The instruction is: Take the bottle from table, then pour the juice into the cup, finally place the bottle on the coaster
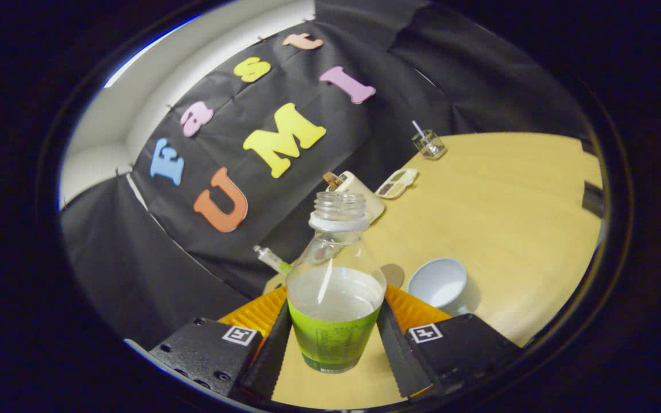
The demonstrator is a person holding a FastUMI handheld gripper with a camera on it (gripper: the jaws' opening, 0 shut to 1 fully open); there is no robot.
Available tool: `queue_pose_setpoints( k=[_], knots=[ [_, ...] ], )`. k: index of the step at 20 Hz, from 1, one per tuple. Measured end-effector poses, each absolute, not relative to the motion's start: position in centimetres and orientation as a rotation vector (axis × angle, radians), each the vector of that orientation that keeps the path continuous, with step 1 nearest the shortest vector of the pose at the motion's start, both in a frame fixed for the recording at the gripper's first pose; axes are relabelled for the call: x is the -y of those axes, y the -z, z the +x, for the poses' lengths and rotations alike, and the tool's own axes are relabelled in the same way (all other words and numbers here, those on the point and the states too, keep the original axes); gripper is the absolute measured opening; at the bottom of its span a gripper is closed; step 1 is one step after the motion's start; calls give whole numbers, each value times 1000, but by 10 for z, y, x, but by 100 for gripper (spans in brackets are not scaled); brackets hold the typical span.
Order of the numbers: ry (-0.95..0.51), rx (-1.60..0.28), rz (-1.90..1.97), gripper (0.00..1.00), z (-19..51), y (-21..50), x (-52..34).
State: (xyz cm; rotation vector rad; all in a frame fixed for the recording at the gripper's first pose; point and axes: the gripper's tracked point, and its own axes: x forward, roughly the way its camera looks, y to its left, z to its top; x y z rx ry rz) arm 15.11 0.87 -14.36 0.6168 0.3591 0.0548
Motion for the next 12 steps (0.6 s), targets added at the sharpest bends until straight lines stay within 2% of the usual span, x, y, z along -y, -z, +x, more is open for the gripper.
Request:
queue_pose_setpoints(
  k=[5,8,12],
  knots=[
    [4,-217,320,81,144,123,3],
    [-42,-78,345,81,148,91,-7],
    [-91,-42,300,81,163,85,-15]
  ],
)
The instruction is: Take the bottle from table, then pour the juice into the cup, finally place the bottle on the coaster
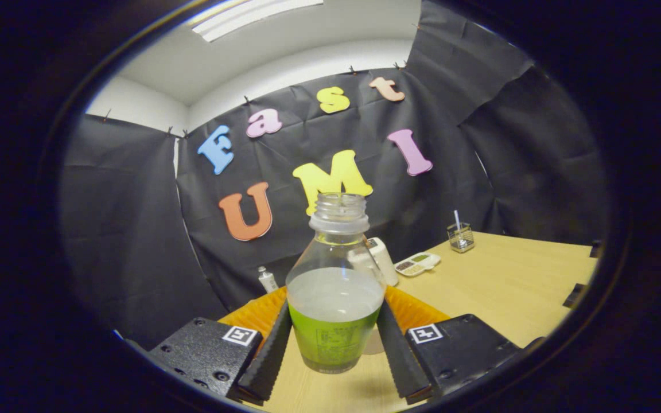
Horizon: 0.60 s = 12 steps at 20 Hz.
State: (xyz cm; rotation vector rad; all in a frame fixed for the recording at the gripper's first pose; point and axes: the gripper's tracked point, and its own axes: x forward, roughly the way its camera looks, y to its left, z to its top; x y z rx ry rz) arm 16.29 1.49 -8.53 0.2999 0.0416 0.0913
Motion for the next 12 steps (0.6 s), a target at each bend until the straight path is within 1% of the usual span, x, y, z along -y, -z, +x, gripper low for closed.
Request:
queue_pose_setpoints(
  k=[6,12],
  knots=[
    [-80,-50,107,82,198,84,-13],
    [-60,-74,-15,83,255,107,-23]
  ],
)
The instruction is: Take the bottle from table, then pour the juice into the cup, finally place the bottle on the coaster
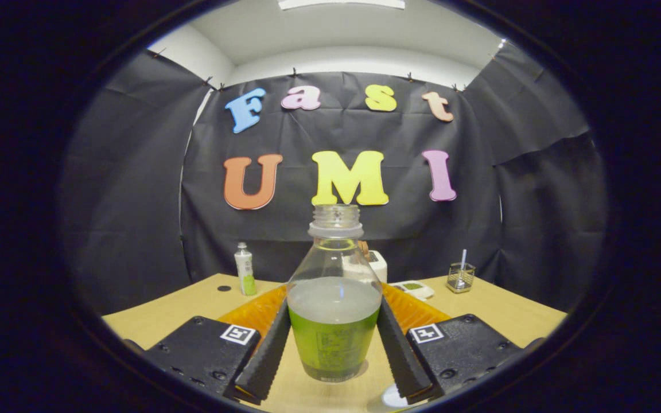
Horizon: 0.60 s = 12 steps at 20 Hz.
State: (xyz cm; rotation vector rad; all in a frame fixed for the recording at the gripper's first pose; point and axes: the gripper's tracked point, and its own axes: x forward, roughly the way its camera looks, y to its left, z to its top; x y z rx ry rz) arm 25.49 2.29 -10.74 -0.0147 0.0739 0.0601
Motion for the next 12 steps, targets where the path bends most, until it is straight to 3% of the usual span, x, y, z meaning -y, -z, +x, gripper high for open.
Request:
queue_pose_setpoints(
  k=[12],
  knots=[
    [-18,-166,-84,82,333,169,-23]
  ],
)
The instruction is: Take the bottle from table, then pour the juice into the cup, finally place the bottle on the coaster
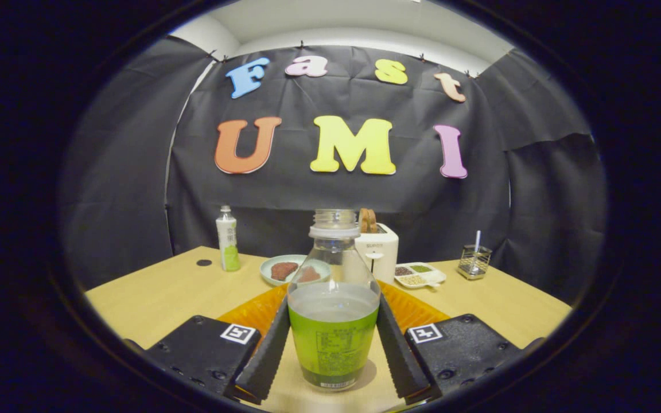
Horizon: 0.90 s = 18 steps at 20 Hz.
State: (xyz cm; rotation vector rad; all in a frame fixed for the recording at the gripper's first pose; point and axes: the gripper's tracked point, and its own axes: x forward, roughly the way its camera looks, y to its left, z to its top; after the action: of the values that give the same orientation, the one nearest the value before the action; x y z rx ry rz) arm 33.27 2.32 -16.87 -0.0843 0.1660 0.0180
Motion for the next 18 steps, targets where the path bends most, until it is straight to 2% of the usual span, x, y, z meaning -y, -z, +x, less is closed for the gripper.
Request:
queue_pose_setpoints(
  k=[10,12,14,18],
  knots=[
    [60,-125,-43,84,341,193,-10],
    [71,-143,-34,86,340,199,-6],
    [55,-141,-20,100,337,198,-10],
    [54,-132,-2,100,328,191,-7]
  ],
)
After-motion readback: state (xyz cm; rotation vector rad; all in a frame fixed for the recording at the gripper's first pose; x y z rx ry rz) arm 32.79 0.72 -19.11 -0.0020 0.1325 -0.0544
